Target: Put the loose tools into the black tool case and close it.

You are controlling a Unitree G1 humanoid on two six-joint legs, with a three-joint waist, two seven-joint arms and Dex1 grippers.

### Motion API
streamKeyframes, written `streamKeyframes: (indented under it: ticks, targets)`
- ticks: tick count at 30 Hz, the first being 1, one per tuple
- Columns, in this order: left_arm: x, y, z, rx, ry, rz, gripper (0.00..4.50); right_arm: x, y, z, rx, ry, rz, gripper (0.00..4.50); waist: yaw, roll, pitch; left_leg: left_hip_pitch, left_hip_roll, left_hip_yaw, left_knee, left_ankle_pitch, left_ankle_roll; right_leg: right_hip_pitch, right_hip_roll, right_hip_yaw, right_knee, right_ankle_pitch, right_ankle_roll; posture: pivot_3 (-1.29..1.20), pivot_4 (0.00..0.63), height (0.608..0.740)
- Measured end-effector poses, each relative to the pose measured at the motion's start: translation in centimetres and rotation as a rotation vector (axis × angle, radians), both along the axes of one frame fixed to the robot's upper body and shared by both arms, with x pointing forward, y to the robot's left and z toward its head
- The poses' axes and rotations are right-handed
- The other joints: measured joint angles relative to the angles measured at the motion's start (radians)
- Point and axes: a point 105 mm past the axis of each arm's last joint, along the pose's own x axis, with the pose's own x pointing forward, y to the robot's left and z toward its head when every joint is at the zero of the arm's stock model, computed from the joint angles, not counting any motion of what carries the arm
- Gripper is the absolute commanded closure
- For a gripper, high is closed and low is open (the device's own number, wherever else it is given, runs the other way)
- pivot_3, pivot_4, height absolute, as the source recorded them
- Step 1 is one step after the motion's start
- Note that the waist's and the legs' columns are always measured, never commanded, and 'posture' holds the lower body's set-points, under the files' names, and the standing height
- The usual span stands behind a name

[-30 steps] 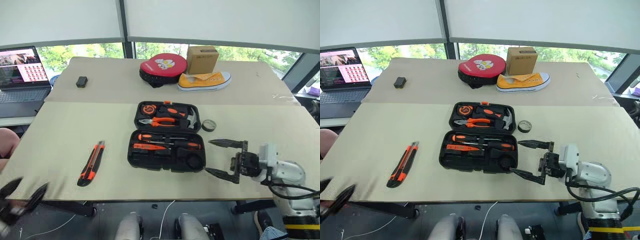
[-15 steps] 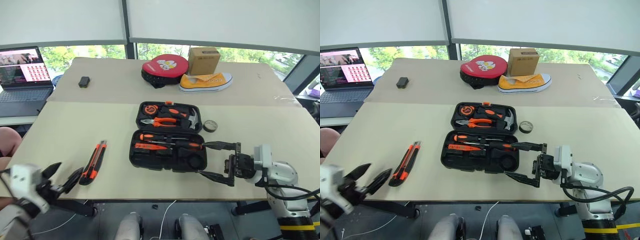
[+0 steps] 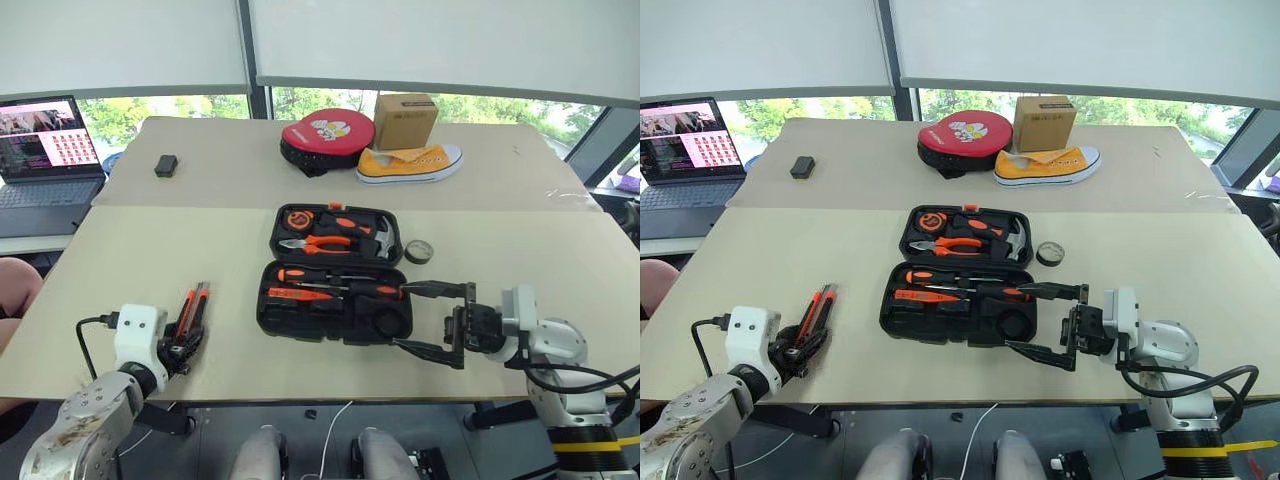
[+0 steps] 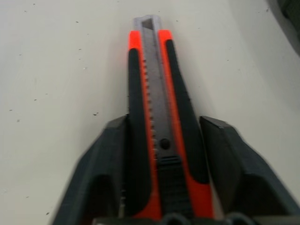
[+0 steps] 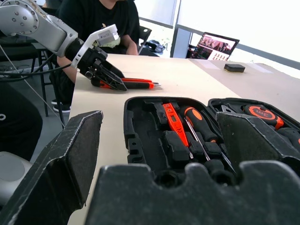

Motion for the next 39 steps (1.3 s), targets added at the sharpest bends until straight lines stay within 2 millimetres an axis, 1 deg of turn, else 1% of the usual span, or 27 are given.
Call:
streamKeyframes:
  ticks: [2, 4, 6, 7, 9, 10, 12, 13, 15, 17, 19, 22, 23, 25, 28, 34, 37, 39]
  targets:
    - [0.0, -0.3, 0.2, -0.005, -0.017, -0.034, 2.78, 0.0, 0.0, 0.0, -0.001, 0.0, 0.001, 0.0, 0.001, 0.0, 0.0, 0.0, 0.0, 0.0, 0.0, 0.0, 0.0, 0.0, -0.001, 0.0, 0.0, 0.0, 0.0, 0.0, 0.15, 0.74]
    - [0.2, -0.7, 0.9, -0.008, -0.055, -0.091, 2.78, 0.0, 0.0, 0.0, -0.001, 0.0, 0.002, 0.0, 0.003, 0.0, 0.0, -0.002, 0.0, 0.0, 0.0, -0.001, -0.001, -0.002, -0.002, -0.001, 0.0, 0.0, -0.001, 0.0, 0.15, 0.74]
    - [0.6, -1.3, 3.0, -0.008, -0.154, -0.198, 2.78, 0.0, 0.0, 0.0, -0.001, 0.0, 0.002, 0.0, 0.006, 0.0, 0.0, -0.002, 0.0, 0.0, -0.001, -0.004, -0.007, -0.002, -0.006, -0.001, 0.0, -0.003, -0.006, 0.0, 0.15, 0.74]
    - [0.8, -2.0, 4.1, -0.004, -0.192, -0.285, 2.78, 0.0, -0.1, 0.0, -0.004, 0.001, 0.0, 0.0, 0.009, 0.0, 0.001, -0.003, 0.0, 0.0, -0.001, -0.004, -0.007, -0.003, -0.006, -0.002, 0.0, -0.004, -0.008, 0.0, 0.15, 0.74]
    - [1.0, -3.9, 6.7, 0.01, -0.268, -0.519, 2.78, 0.1, -0.4, 0.1, -0.016, -0.004, -0.011, 0.0, 0.015, 0.0, 0.001, -0.004, -0.001, 0.001, -0.001, -0.004, -0.008, -0.004, -0.005, -0.003, 0.0, -0.004, -0.009, 0.0, 0.15, 0.74]
    - [1.2, -5.6, 8.7, 0.024, -0.31, -0.696, 2.78, 0.2, -0.9, 0.4, -0.026, -0.012, -0.027, 0.0, 0.019, 0.001, 0.002, -0.005, -0.003, 0.001, -0.001, -0.004, -0.007, -0.004, -0.006, -0.004, 0.0, -0.004, -0.009, 0.0, 0.15, 0.74]
    - [1.1, -7.3, 9.8, 0.047, -0.327, -0.843, 2.78, 0.2, -1.4, 0.6, -0.035, -0.019, -0.042, 0.0, 0.016, 0.002, 0.001, -0.004, -0.003, 0.002, -0.001, -0.002, -0.004, -0.002, -0.005, -0.003, -0.002, -0.004, -0.007, 0.0, 0.15, 0.74]
    - [1.0, -8.2, 9.8, 0.066, -0.304, -0.939, 2.78, 0.2, -1.6, 0.6, -0.041, -0.019, -0.05, 0.0, 0.015, 0.002, 0.001, -0.004, -0.004, 0.002, -0.001, 0.001, 0.001, -0.001, -0.004, -0.003, -0.003, -0.001, -0.002, 0.0, 0.15, 0.74]
    - [1.1, -9.9, 9.5, 0.118, -0.252, -1.117, 2.78, 0.0, -2.1, 0.5, -0.043, -0.017, -0.078, 0.0, 0.014, 0.002, 0.001, -0.005, -0.003, 0.002, -0.001, 0.001, 0.002, -0.001, -0.002, -0.003, -0.004, 0.0, 0.001, 0.0, 0.15, 0.74]
    - [2.5, -11.5, 9.4, 0.157, -0.23, -1.209, 2.78, -0.2, -2.5, 0.3, -0.042, -0.008, -0.107, 0.0, 0.016, 0.002, 0.002, -0.006, -0.004, 0.002, 0.0, 0.001, 0.003, -0.001, 0.001, -0.003, -0.005, 0.0, 0.003, 0.0, 0.15, 0.74]
    - [3.1, -12.4, 9.2, 0.191, -0.223, -1.26, 2.78, -0.5, -2.4, 0.5, -0.043, -0.016, -0.118, 0.0, 0.013, 0.002, 0.002, -0.007, -0.003, 0.002, 0.0, 0.001, 0.003, -0.002, 0.004, -0.001, -0.006, 0.001, 0.003, 0.0, 0.15, 0.74]
    - [3.9, -13.6, 7.8, 0.273, -0.19, -1.349, 2.78, -1.3, -2.5, 0.2, -0.043, -0.003, -0.147, 0.0, 0.012, 0.002, 0.002, -0.008, -0.001, 0.001, 0.0, 0.0, 0.001, -0.003, 0.009, 0.0, -0.006, 0.0, 0.004, 0.0, 0.15, 0.74]
    - [4.4, -14.3, 7.2, 0.311, -0.187, -1.392, 2.78, -1.8, -2.6, 0.2, -0.042, -0.001, -0.169, 0.0, 0.015, 0.002, 0.002, -0.008, -0.001, 0.001, 0.0, 0.0, 0.001, -0.004, 0.009, 0.0, -0.005, 0.0, 0.004, 0.0, 0.15, 0.74]
    - [4.7, -14.6, 5.9, 0.356, -0.16, -1.443, 2.78, -2.5, -2.4, 0.3, -0.044, -0.006, -0.185, 0.0, 0.014, 0.002, 0.002, -0.008, -0.001, 0.001, -0.001, 0.0, 0.001, -0.004, 0.01, 0.0, -0.005, 0.0, 0.004, 0.0, 0.15, 0.74]
    - [4.8, -14.3, 4.4, 0.392, -0.124, -1.5, 2.78, -3.4, -2.5, 0.2, -0.048, 0.012, -0.22, 0.0, 0.009, 0.002, 0.002, -0.009, -0.001, 0.001, 0.0, 0.0, 0.001, -0.005, 0.009, 0.001, -0.004, -0.001, 0.003, 0.0, 0.15, 0.74]
    - [5.7, -14.9, 3.5, 0.432, -0.136, -1.529, 2.78, -3.9, -2.3, 0.5, -0.046, 0.006, -0.247, 0.0, 0.016, 0.002, 0.002, -0.008, -0.001, 0.0, 0.0, 0.0, 0.001, -0.004, 0.009, 0.001, -0.005, -0.001, 0.004, 0.0, 0.15, 0.74]
    - [5.7, -14.9, 3.6, 0.441, -0.141, -1.551, 2.78, -4.1, -2.3, 0.5, -0.045, 0.012, -0.262, 0.0, 0.015, 0.002, 0.002, -0.008, -0.001, 0.0, 0.0, 0.0, 0.001, -0.004, 0.009, 0.001, -0.005, -0.001, 0.004, 0.0, 0.15, 0.74]
    - [5.8, -15.4, 3.4, 0.426, -0.151, -1.554, 2.78, -4.3, -2.3, 0.4, -0.05, 0.024, -0.268, 0.0, 0.016, 0.002, 0.002, -0.008, -0.001, 0.0, 0.0, 0.0, 0.001, -0.003, 0.009, 0.001, -0.004, -0.001, 0.004, 0.0, 0.15, 0.74]
